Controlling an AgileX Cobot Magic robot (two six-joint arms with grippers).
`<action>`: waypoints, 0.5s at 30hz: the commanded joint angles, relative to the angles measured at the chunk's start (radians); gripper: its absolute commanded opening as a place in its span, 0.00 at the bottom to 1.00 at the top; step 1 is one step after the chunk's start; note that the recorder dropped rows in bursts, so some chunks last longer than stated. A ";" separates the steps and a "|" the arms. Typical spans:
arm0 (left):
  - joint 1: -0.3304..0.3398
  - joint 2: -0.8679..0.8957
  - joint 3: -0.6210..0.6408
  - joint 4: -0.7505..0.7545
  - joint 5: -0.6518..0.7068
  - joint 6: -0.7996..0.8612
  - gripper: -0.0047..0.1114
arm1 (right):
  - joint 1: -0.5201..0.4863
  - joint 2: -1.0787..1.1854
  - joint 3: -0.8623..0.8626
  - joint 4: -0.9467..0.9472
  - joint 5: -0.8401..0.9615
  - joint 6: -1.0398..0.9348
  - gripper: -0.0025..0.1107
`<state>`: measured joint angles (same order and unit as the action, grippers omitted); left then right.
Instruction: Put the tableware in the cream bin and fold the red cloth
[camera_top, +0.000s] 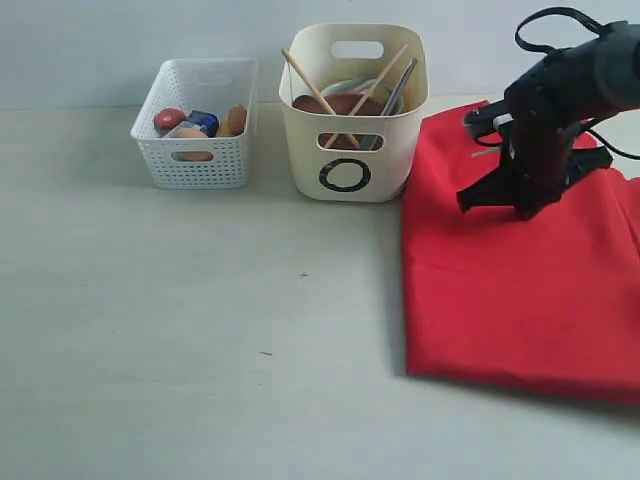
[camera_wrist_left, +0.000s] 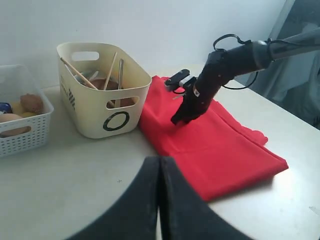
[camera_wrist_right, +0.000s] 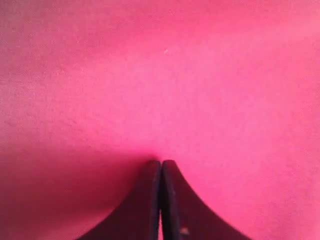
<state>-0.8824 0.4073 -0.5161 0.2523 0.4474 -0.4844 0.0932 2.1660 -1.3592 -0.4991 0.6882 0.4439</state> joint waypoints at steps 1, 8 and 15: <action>-0.006 -0.005 0.004 0.005 -0.002 0.003 0.05 | 0.000 -0.052 -0.031 0.110 0.107 -0.114 0.02; -0.006 -0.005 0.004 0.005 -0.002 0.003 0.05 | 0.000 -0.301 0.120 0.172 0.103 -0.129 0.02; -0.006 -0.005 0.004 0.005 -0.002 0.003 0.05 | 0.000 -0.252 0.409 0.255 -0.165 -0.050 0.02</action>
<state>-0.8824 0.4073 -0.5161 0.2530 0.4474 -0.4844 0.0932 1.8862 -0.9769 -0.2426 0.6011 0.3577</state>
